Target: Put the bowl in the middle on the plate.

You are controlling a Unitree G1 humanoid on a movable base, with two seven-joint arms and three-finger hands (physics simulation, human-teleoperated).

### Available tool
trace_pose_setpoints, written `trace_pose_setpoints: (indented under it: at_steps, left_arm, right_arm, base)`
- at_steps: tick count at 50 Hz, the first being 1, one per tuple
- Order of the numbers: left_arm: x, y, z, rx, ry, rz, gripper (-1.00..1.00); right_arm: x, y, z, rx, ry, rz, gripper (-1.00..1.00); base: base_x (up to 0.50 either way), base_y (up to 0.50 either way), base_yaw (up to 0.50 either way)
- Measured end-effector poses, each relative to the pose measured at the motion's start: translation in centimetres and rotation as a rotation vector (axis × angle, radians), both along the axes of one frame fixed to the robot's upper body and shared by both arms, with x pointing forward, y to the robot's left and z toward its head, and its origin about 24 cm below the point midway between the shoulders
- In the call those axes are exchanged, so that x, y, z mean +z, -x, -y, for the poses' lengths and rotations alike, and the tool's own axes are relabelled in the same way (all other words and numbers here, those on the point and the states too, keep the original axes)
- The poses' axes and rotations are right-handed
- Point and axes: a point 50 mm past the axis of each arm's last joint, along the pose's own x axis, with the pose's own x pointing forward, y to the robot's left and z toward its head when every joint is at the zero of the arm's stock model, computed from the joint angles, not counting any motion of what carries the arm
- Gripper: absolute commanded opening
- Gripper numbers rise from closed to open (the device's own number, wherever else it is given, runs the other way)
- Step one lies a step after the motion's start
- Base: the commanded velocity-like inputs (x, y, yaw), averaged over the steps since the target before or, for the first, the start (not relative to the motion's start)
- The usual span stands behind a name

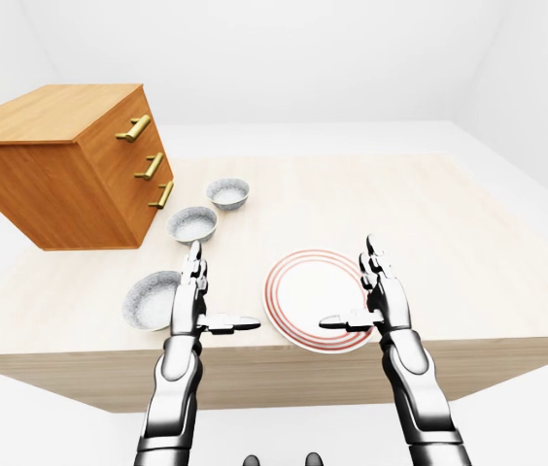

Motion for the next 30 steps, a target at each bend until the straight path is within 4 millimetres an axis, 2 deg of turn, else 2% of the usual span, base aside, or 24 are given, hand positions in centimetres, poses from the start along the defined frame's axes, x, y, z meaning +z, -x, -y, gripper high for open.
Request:
trace_pose_setpoints:
  at_steps: [20,30]
  left_arm:
    - [0.08,0.14,-0.04,-0.001,-0.009,0.003,1.0]
    - [0.09,0.16,-0.04,-0.001,-0.011,0.003,1.0]
  right_arm:
    - [-0.06,-0.01,0.04,0.002,-0.005,0.002,1.0]
    - [0.0,-0.02,0.02,0.003,-0.007,0.003,1.0]
  base:
    - [0.0,0.2,0.0]
    - [0.0,0.02,0.0]
